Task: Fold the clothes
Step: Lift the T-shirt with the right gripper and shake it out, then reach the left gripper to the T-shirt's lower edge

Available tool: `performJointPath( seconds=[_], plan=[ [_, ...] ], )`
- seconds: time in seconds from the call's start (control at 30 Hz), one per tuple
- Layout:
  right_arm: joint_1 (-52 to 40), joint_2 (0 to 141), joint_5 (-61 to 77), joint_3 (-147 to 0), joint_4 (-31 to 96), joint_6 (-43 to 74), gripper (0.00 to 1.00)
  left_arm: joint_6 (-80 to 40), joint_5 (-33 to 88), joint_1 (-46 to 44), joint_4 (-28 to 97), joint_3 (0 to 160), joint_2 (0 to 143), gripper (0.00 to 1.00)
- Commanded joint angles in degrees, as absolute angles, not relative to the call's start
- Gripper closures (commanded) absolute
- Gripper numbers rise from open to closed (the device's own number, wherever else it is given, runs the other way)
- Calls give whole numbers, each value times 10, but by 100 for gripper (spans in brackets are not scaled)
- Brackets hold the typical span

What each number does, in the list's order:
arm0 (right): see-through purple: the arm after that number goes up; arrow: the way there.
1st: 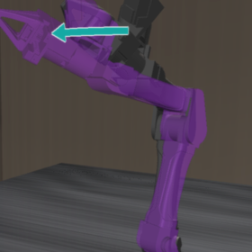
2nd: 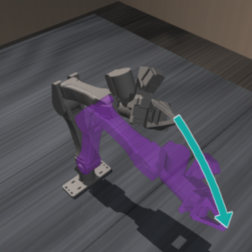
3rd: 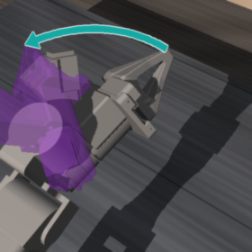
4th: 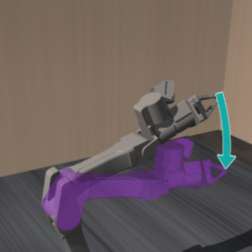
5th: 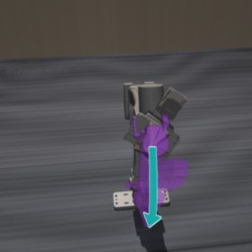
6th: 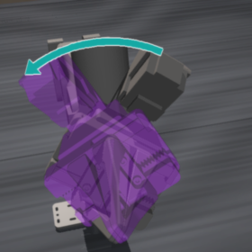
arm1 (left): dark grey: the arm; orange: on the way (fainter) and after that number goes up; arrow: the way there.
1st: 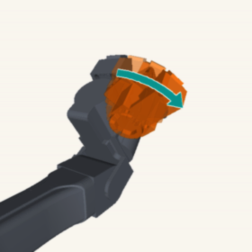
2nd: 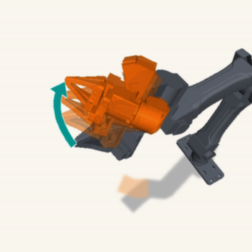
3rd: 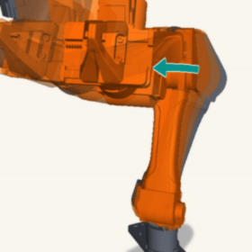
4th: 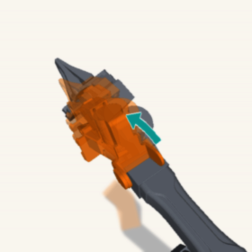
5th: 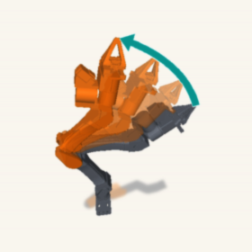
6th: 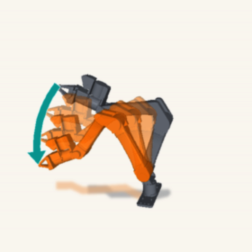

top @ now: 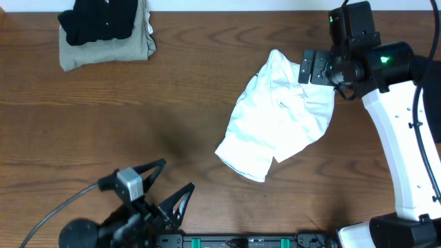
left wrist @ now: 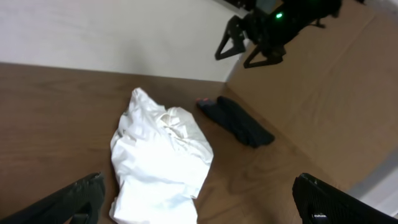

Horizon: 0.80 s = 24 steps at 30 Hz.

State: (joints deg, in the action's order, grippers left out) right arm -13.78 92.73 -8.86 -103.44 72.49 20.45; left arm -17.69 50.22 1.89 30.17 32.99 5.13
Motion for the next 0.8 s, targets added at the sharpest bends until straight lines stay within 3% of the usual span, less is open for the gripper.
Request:
performJointPath(
  seconds=[0.0,0.23,0.47,0.77],
  plan=[
    [-139,926,-72,-1042,730,206,1,-149,489,21,301,357,94,2],
    [-139,926,-59,-1042,731,206,1,-109,341,21,373,462,251,2],
    [-139,926,-57,-1038,731,206,1,-109,150,17,515,667,493,2],
    [-139,931,-58,-999,722,205,1,-178,236,12,550,743,667,2]
  ],
)
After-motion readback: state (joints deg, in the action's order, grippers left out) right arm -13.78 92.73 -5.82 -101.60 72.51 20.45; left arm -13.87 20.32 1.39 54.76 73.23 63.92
